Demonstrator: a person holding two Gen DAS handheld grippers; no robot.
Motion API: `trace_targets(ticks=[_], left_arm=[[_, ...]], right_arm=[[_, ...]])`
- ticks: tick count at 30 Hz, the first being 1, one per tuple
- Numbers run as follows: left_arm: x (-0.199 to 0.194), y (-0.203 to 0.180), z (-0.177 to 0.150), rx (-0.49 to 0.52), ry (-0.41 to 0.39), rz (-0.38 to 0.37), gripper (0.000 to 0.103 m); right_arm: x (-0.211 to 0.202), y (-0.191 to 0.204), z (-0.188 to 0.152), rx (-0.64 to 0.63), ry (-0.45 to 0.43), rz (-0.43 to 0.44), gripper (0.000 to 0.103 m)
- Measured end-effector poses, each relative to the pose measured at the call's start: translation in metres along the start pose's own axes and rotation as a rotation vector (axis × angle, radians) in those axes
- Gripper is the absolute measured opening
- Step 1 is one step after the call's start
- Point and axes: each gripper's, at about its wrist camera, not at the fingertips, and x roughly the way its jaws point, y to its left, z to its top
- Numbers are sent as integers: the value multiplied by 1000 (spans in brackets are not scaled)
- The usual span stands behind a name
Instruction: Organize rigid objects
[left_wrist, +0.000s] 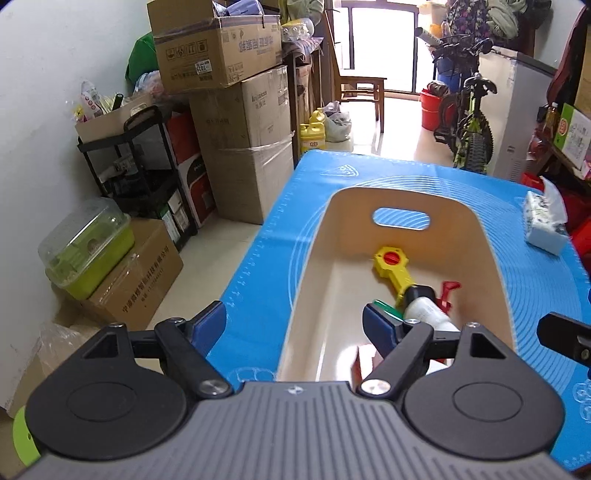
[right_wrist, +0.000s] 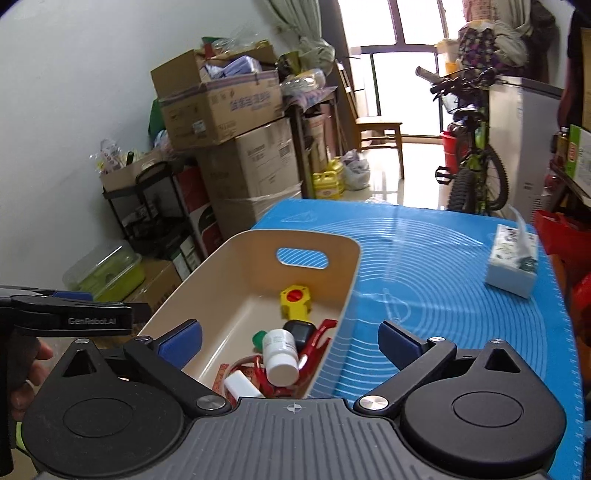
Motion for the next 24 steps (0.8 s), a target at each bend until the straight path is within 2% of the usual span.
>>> trace_targets(ticks=[13, 24], left_arm=[[-68, -32, -25, 63, -35, -37, 84], [-111, -49, -46, 86, -82, -76, 86]], right_arm=[[-84, -15, -22, 16, -37, -91, 100], [-149, -22, -44, 22, -76, -132, 100]])
